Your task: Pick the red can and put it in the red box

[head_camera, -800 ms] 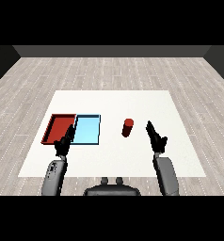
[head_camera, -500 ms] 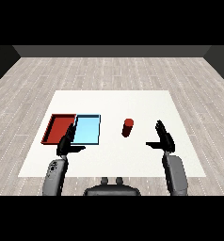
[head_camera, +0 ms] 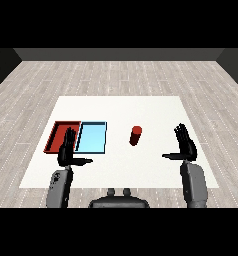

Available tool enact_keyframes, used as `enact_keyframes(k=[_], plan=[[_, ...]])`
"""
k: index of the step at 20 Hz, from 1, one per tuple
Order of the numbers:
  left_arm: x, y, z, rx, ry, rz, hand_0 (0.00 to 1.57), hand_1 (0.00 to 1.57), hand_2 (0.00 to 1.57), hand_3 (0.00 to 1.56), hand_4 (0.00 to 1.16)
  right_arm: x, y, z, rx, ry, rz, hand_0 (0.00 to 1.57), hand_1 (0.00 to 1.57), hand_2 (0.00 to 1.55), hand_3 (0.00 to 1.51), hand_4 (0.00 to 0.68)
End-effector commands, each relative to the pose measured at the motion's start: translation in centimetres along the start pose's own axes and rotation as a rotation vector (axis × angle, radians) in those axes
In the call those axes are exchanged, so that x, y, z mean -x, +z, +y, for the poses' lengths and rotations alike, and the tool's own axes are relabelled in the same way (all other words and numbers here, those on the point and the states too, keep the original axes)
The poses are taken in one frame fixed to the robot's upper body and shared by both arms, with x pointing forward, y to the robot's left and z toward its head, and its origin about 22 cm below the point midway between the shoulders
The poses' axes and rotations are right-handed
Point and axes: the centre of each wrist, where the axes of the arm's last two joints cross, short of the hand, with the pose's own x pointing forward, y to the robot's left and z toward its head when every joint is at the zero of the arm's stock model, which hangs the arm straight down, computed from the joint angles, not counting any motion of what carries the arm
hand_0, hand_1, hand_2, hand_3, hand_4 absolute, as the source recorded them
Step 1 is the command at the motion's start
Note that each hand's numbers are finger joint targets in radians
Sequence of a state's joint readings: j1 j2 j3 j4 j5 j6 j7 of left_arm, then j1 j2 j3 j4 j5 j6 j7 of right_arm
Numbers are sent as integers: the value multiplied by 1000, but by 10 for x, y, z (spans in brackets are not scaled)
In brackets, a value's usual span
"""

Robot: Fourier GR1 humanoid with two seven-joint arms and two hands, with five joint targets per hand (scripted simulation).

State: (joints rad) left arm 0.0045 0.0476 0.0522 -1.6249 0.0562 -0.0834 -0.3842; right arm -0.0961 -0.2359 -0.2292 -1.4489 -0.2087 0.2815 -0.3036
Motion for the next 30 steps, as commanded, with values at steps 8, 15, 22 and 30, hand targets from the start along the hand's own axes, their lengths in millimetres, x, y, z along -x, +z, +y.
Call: enact_keyframes(k=[8,15,22,30], plan=[[-13,-9,12,12,27,-51,0,0,0,0,0,17,-7,-34,-14,-10,-39,0,0,0,0,0],[6,3,-23,-14,37,-64,0,0,0,0,0,27,-21,-24,-11,-53,-11,0,0,0,0,0],[4,9,-2,-21,48,-59,0,0,0,0,0,37,-32,20,-28,-39,49,0,0,0,0,0],[-6,9,-14,-26,76,-54,0,0,0,0,0,47,-68,41,-29,-131,95,0,0,0,0,0]])
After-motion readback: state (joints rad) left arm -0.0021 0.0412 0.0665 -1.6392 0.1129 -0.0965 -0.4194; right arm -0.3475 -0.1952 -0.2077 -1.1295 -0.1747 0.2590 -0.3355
